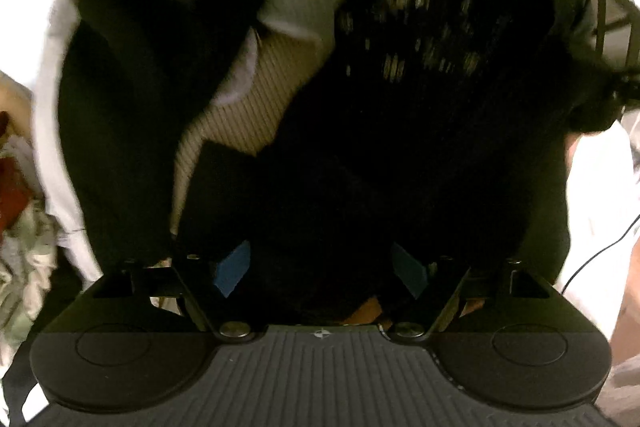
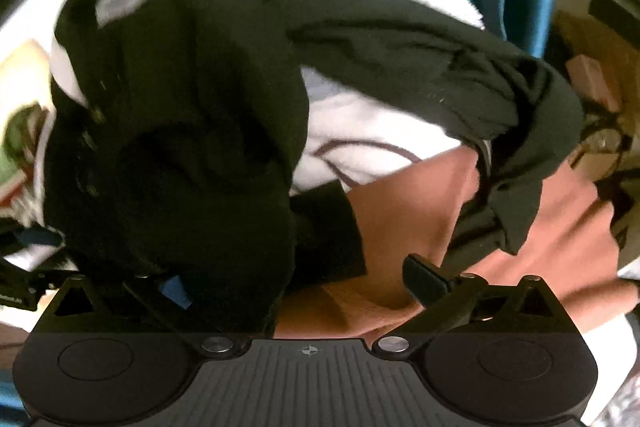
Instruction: Fold clothes
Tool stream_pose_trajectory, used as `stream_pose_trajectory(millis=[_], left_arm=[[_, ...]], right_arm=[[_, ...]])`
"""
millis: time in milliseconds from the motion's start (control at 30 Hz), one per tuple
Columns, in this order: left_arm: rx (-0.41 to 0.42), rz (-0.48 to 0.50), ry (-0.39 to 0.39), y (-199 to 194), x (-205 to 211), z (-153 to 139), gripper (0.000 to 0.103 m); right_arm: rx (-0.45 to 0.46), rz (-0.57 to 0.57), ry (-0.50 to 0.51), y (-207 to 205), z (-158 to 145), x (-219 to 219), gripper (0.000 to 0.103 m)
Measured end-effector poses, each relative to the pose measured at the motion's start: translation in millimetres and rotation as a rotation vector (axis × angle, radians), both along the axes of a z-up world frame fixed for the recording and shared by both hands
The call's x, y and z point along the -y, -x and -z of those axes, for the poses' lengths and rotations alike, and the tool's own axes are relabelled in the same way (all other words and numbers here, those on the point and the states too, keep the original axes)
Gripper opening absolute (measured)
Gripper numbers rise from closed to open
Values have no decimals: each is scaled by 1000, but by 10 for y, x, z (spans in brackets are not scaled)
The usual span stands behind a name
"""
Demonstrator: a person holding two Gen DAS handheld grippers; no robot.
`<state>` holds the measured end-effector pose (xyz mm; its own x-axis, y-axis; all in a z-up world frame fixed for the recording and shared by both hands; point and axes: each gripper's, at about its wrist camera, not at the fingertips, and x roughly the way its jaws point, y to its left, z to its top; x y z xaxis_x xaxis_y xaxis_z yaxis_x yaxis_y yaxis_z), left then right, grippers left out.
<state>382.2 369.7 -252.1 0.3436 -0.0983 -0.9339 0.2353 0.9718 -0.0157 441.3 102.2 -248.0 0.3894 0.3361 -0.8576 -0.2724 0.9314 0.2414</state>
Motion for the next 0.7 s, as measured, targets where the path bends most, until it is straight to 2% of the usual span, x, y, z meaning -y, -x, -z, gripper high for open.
stream_pose_trajectory(millis=[67, 100, 133, 167, 200, 267, 300, 367, 500, 567, 633, 700], left_arm=[[-23, 0, -7, -45, 26, 153, 80], [-28, -8, 11, -60, 23, 196, 77], [-34, -17, 50, -71, 12, 205, 52], [-52, -29, 100, -87, -1, 195, 36], [-65, -44, 118, -98, 3, 164, 13], [-62, -48, 150, -77, 24, 43, 10], [-64, -48, 199, -53, 27, -34, 10], [-67, -49, 302, -5, 33, -193, 9], [-56, -45, 558, 87, 90, -554, 9], [-69, -37, 623, 104, 174, -565, 9], [-86, -10, 650, 68, 288, -498, 9], [-92, 32, 589, 31, 454, -394, 10]], right_arm=[[-27, -17, -3, -22, 92, -42, 102], [-41, -26, -5, -31, 138, -62, 97], [-51, -42, -16, -26, 150, -86, 92], [-60, -58, -29, -18, 156, -111, 78], [-69, -75, -42, -11, 161, -136, 61], [-68, -88, -44, 5, 93, -175, 47], [-64, -85, -42, 6, 46, -177, 40], [-49, -62, -61, -10, -86, -128, 32], [-10, -32, -102, -53, -300, -9, 32], [9, -26, -107, -77, -365, 34, 32], [9, -30, -108, -105, -352, 69, 32], [-9, -31, -132, -118, -327, 78, 29]])
